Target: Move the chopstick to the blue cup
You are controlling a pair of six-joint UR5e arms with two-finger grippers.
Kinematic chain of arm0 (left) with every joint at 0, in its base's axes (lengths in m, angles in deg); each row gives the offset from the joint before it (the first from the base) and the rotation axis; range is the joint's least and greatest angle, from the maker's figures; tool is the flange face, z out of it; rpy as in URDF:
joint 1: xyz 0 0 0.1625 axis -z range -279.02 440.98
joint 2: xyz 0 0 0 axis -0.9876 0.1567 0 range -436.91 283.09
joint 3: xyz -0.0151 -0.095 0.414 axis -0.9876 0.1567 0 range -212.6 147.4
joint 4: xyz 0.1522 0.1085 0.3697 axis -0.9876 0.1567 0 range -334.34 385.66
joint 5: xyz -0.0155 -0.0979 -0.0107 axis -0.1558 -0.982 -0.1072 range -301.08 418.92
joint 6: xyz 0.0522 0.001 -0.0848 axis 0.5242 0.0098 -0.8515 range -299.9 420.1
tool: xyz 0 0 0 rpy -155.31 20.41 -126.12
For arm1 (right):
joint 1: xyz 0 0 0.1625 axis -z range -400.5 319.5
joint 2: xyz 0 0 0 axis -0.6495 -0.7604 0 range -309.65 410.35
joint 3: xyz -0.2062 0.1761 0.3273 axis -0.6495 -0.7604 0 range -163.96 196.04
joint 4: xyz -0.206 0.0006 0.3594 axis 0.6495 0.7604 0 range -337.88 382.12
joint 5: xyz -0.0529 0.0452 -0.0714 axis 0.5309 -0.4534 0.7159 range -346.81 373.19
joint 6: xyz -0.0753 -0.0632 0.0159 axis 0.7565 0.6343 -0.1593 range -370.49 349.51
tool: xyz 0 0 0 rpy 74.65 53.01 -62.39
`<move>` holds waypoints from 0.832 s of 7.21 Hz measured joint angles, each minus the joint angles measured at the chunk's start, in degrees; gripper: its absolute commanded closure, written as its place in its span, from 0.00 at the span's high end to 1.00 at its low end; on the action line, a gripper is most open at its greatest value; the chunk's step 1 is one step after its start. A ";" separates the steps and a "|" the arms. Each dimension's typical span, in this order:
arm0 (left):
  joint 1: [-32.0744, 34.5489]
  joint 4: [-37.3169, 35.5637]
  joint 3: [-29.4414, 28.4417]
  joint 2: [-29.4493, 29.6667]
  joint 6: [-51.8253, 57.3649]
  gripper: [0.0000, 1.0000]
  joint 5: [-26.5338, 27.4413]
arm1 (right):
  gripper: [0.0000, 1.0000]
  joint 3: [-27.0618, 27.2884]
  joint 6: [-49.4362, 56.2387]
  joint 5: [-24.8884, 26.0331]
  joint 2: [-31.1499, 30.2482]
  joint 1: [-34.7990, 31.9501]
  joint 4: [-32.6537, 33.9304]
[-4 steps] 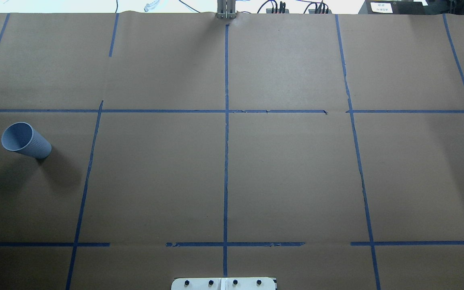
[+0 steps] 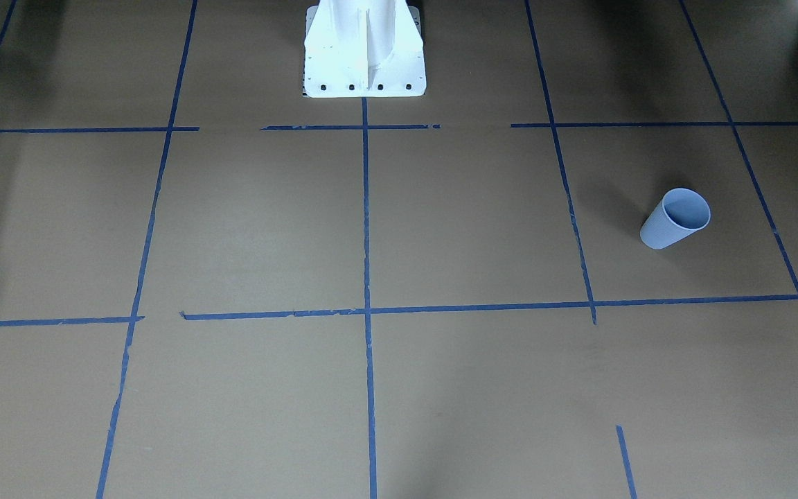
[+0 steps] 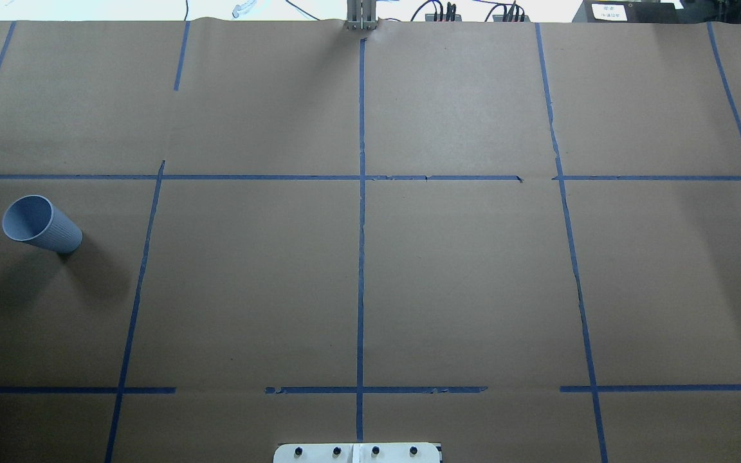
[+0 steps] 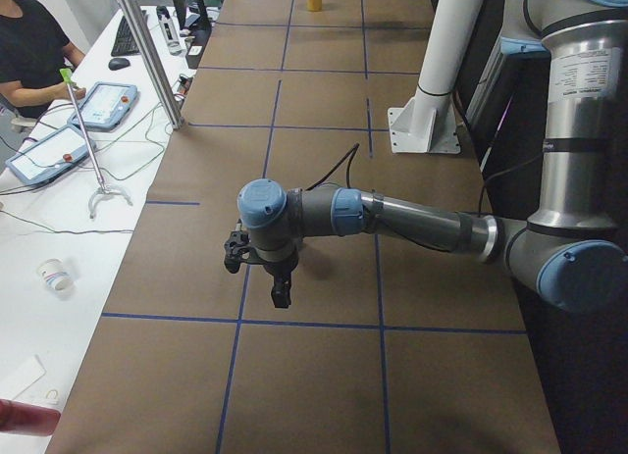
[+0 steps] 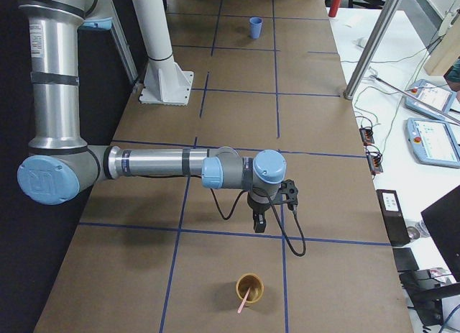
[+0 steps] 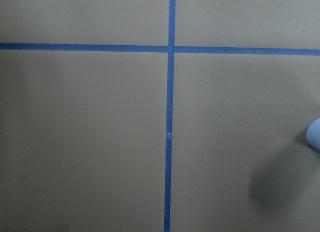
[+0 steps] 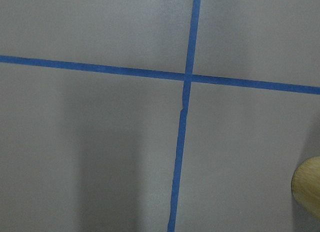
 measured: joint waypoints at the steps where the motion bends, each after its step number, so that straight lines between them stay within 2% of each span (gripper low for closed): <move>1: -0.11 0.24 -0.01 0.02 -0.84 1.00 -0.12 | 1.00 0.10 0.00 -0.02 0.07 0.13 0.00; 4: -1.28 1.91 -0.51 -0.87 -2.78 1.00 -0.17 | 1.00 0.22 0.05 -0.09 0.16 0.38 -0.08; 6: -7.76 9.49 -0.74 -0.73 -8.99 1.00 -0.27 | 1.00 0.19 0.20 -0.12 -0.18 0.53 -0.53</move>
